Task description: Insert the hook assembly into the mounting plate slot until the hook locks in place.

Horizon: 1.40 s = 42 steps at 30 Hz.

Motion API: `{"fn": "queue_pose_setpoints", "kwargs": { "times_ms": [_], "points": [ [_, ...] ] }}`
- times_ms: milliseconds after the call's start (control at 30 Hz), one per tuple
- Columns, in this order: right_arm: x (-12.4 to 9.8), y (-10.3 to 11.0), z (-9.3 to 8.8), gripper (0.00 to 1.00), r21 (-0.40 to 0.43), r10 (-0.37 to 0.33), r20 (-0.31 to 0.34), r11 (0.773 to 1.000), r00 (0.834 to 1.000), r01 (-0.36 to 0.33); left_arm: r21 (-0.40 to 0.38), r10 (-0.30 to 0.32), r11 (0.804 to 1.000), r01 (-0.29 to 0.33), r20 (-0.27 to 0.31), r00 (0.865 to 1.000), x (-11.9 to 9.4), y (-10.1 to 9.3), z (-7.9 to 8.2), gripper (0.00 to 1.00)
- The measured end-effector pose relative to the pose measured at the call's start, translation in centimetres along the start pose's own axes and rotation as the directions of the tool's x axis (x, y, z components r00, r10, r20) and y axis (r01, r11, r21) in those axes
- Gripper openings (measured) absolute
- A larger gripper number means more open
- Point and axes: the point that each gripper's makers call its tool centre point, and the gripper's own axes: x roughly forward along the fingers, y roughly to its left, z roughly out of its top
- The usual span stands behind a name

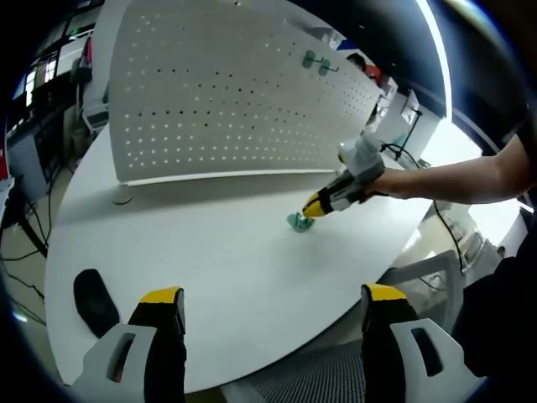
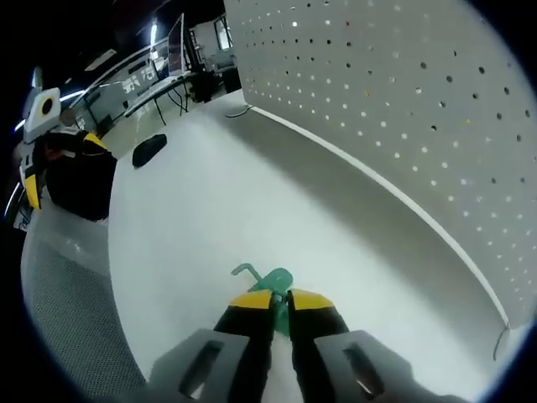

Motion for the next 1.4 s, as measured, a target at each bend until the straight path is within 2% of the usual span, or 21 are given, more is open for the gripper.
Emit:
{"fn": "queue_pose_setpoints", "kwargs": {
  "times_ms": [333,700,833,1000,1100,1233,1400],
  "points": [
    [-0.2,0.1,0.0,0.00,0.038,0.007,-0.004,0.999,1.000,-0.007,0.000,0.002,1.000,-0.002,0.003,1.000,0.0,0.0,0.2,0.88],
    [-1.8,-1.4,-0.3,0.00,0.083,-0.064,0.010,0.995,0.998,0.063,0.017,0.001,1.000,-0.001,0.021,1.000,-0.1,-0.6,1.1,0.88],
    [-3.1,-2.0,0.5,0.00,0.129,-0.106,0.071,0.987,0.992,0.096,0.027,-0.003,1.000,0.002,0.031,1.000,-0.1,-1.1,1.5,0.89],
    [-5.3,-2.3,2.4,0.00,0.173,-0.165,0.173,0.976,0.971,0.135,0.045,-0.005,0.999,0.003,0.047,0.999,-0.3,-1.5,2.5,0.89],
    [-7.1,-2.3,3.9,0.00,0.242,-0.208,0.253,0.959,0.945,0.146,0.037,0.013,0.999,-0.016,0.073,0.997,-0.4,-1.5,3.5,0.89],
    [-9.3,-1.5,5.6,0.00,0.287,-0.244,0.333,0.946,0.911,0.148,-0.013,0.000,1.000,0.001,0.117,0.993,-0.5,-1.9,5.1,0.89],
    [-11.4,0.2,6.8,0.00,0.313,-0.250,0.400,0.941,0.882,0.125,-0.007,-0.014,1.000,0.016,0.160,0.987,-0.7,-3.0,7.1,0.88]
  ]
}}
